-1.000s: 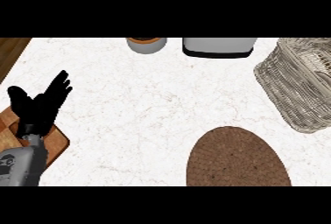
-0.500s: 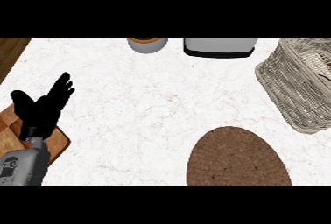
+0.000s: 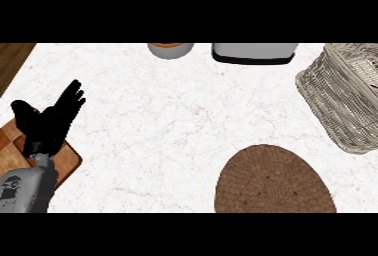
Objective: Pick the cupcake from the placemat and place it in the basket
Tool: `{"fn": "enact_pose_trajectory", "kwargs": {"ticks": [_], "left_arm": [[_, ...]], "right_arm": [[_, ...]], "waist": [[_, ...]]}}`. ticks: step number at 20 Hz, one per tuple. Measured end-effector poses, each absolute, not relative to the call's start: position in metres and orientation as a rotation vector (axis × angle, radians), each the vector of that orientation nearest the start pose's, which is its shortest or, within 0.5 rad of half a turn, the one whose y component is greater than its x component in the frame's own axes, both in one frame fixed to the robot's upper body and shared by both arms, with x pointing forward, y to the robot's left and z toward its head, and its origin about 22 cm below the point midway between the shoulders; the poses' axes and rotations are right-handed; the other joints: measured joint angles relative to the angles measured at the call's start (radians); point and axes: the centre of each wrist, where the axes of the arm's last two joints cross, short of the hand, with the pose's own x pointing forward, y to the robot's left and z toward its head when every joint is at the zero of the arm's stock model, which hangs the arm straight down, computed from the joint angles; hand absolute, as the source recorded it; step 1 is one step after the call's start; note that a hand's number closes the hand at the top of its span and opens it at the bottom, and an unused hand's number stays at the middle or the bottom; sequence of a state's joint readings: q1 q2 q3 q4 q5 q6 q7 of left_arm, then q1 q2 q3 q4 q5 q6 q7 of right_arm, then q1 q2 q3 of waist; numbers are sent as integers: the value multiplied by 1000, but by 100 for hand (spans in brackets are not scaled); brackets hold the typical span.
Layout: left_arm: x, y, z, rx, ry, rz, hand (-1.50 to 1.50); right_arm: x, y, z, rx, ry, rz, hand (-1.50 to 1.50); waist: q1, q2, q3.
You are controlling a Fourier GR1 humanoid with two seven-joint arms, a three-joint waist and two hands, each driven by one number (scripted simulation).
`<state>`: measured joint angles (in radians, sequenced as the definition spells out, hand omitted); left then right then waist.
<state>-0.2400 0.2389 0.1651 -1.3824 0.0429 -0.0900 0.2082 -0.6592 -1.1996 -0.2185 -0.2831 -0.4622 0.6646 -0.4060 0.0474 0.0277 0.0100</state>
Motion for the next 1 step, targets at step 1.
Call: {"fn": "enact_pose_trajectory", "kwargs": {"ticks": [1], "left_arm": [[300,306,40,156,-1414,-99,0]], "right_arm": [[236,-612,219,-342,-1752,20,-150]], "waist": [[-3,1,1]]}}
